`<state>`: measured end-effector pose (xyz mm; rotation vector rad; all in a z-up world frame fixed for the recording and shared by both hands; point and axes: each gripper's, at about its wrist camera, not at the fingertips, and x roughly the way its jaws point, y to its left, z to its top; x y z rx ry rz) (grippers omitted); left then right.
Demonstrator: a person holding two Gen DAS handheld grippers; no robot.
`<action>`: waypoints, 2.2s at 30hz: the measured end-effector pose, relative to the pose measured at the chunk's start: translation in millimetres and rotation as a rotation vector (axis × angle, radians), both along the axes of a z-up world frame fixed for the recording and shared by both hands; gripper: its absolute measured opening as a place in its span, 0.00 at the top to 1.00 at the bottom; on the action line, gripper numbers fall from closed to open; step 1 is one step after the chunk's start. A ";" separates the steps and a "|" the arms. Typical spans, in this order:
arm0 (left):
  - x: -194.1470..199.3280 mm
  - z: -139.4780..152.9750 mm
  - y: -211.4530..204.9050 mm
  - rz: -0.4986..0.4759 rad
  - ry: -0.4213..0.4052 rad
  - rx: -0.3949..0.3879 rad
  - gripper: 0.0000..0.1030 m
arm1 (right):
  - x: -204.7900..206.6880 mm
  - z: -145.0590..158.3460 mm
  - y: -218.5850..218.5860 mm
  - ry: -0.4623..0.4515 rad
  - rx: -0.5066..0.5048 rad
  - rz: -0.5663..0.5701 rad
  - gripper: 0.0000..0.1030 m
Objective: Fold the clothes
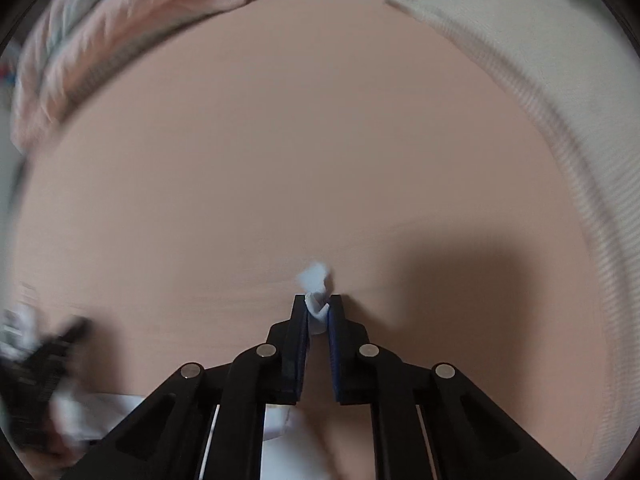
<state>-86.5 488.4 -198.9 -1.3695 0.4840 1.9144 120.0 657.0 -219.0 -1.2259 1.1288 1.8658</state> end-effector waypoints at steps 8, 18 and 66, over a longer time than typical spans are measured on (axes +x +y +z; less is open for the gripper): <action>-9.4 35.4 -41.4 0.012 -0.045 0.102 0.96 | 38.7 7.5 -3.3 0.200 -0.125 -0.045 0.93; -9.2 59.1 -92.2 0.008 -0.111 0.165 0.96 | 50.3 39.9 -36.7 0.261 -0.131 0.098 0.93; 20.9 36.1 -163.0 -0.070 -0.218 0.114 0.96 | 43.6 34.7 -106.9 0.002 -0.287 0.402 0.59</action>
